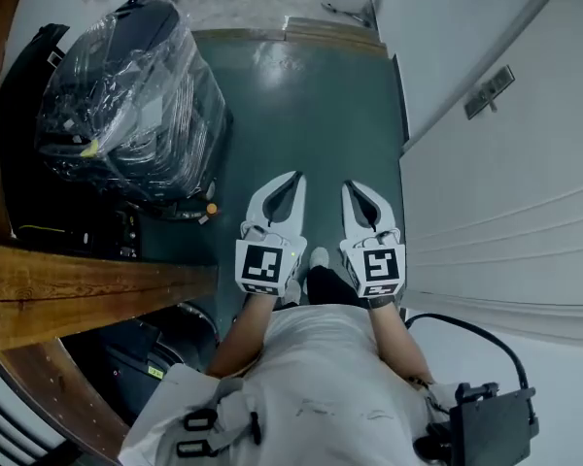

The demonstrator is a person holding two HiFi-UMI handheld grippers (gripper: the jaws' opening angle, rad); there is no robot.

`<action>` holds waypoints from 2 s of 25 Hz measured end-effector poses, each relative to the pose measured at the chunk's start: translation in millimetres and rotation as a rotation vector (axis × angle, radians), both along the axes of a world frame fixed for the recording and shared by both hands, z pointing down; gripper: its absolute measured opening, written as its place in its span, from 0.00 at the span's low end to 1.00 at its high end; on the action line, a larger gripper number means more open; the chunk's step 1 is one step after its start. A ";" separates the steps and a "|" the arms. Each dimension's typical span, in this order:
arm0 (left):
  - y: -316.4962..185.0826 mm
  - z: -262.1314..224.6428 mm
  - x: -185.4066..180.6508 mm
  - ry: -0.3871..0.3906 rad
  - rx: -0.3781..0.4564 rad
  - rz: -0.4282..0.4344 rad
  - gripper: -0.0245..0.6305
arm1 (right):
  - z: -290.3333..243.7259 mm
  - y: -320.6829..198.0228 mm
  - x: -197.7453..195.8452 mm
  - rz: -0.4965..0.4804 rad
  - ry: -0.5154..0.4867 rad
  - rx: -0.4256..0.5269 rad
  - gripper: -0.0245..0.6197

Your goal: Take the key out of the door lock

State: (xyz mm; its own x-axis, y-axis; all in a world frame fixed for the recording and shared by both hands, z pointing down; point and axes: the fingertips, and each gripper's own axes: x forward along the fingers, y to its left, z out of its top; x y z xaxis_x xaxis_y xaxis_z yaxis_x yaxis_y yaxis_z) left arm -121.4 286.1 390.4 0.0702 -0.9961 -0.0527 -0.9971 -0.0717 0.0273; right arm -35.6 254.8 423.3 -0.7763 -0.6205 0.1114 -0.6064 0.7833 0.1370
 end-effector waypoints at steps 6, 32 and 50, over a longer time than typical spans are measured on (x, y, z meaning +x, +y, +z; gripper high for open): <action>-71.1 22.4 -51.9 0.019 -0.028 -0.032 0.04 | 18.5 -81.7 -56.1 -0.039 -0.033 -0.032 0.05; -501.4 33.6 -166.2 0.010 -0.111 0.199 0.04 | 37.0 -497.7 -171.4 0.159 -0.137 -0.157 0.05; -743.4 49.2 -50.3 0.077 -0.165 0.937 0.04 | 34.6 -656.0 -49.2 0.869 -0.052 -0.114 0.05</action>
